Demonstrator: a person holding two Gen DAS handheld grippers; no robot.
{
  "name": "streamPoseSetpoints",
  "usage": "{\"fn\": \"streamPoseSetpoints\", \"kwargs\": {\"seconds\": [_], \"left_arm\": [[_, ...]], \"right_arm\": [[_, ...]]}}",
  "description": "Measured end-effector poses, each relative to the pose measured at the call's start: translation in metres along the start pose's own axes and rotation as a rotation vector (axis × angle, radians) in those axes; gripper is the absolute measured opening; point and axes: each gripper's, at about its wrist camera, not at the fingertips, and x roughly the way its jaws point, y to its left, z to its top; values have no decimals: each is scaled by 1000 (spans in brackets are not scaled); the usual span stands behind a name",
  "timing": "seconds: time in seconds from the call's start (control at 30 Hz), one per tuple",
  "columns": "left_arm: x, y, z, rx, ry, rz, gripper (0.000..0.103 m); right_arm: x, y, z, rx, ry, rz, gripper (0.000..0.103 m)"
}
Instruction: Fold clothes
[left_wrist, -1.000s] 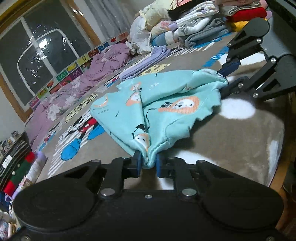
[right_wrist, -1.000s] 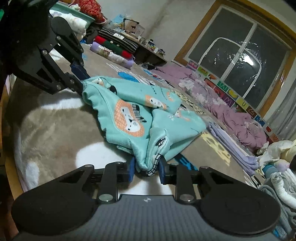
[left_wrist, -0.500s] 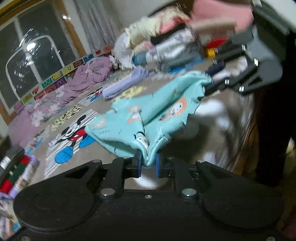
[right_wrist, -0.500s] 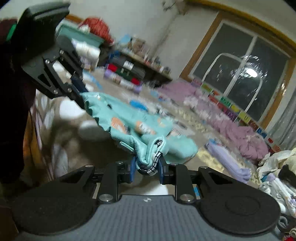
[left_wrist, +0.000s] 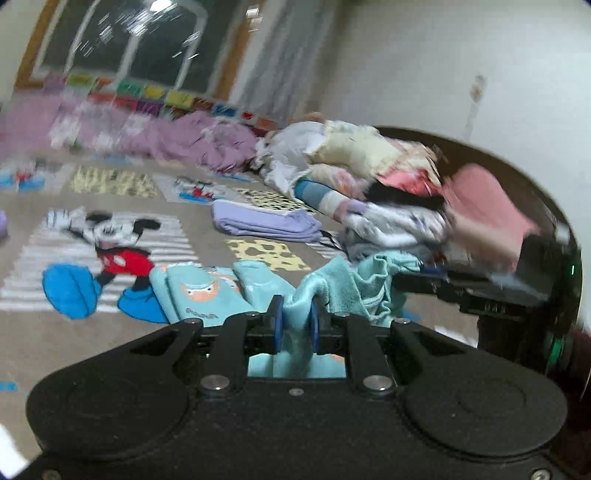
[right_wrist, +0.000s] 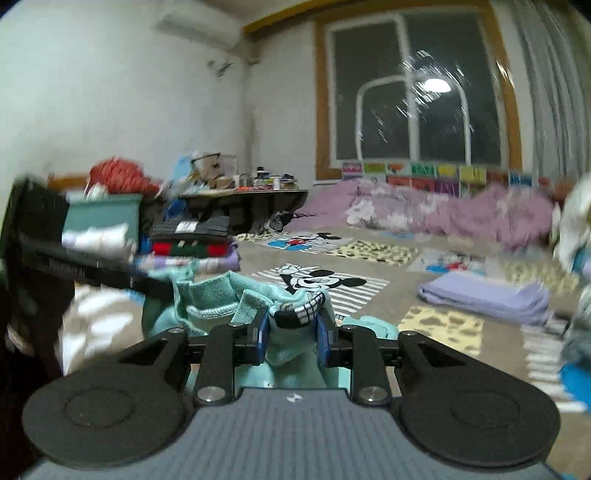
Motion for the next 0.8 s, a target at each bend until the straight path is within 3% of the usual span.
{"fn": "streamPoseSetpoints", "kwargs": {"seconds": [0.3,0.53,0.8], "left_arm": [[47,65,23,-235,-15,-66,12],[80,99,44,-291,-18,-107,12],[117,127,41,-319,88,-20,12]], "right_arm": [[73,-80,-10,349,38,108,27],[118,-122,-26,563,73,150,26],[150,-147,-37,676,135,119,27]]}}
